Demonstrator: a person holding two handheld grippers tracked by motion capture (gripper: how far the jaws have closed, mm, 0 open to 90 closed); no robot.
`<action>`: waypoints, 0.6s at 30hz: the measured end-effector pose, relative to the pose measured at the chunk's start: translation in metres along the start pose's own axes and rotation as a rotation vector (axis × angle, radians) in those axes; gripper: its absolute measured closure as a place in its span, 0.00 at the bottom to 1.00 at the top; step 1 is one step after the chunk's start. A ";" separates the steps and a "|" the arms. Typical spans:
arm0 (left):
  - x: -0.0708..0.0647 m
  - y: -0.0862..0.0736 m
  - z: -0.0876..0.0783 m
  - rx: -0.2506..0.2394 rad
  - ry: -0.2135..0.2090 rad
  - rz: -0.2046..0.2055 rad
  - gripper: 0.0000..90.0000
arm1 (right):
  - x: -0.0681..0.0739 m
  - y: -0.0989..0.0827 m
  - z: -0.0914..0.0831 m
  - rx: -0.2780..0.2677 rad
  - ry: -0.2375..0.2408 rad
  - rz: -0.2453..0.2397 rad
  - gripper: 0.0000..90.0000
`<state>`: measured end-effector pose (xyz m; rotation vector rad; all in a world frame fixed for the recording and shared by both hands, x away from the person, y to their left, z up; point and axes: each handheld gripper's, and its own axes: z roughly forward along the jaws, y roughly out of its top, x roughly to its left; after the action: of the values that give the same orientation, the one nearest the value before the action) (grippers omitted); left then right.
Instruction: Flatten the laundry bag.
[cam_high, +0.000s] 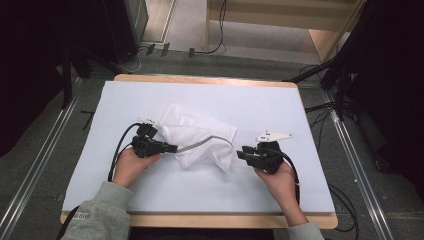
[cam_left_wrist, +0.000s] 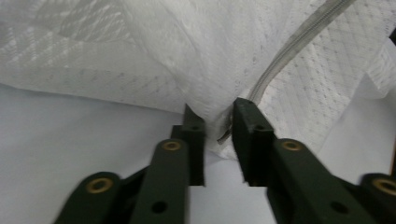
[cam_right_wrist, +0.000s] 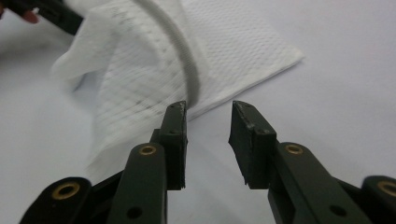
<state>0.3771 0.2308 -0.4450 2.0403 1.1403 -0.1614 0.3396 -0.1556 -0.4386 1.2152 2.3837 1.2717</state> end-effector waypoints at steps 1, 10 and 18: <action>0.000 0.001 0.000 -0.001 -0.010 -0.003 0.97 | -0.007 0.002 0.009 0.011 -0.010 0.009 0.74; -0.009 0.002 -0.018 -0.013 0.004 0.043 0.98 | -0.019 0.010 0.037 0.039 -0.042 0.014 0.71; 0.002 -0.007 -0.045 -0.031 0.006 0.012 0.98 | -0.021 0.020 0.054 0.044 -0.041 0.024 0.66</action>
<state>0.3616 0.2652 -0.4189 2.0211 1.1277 -0.1309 0.3913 -0.1316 -0.4611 1.2729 2.3872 1.1955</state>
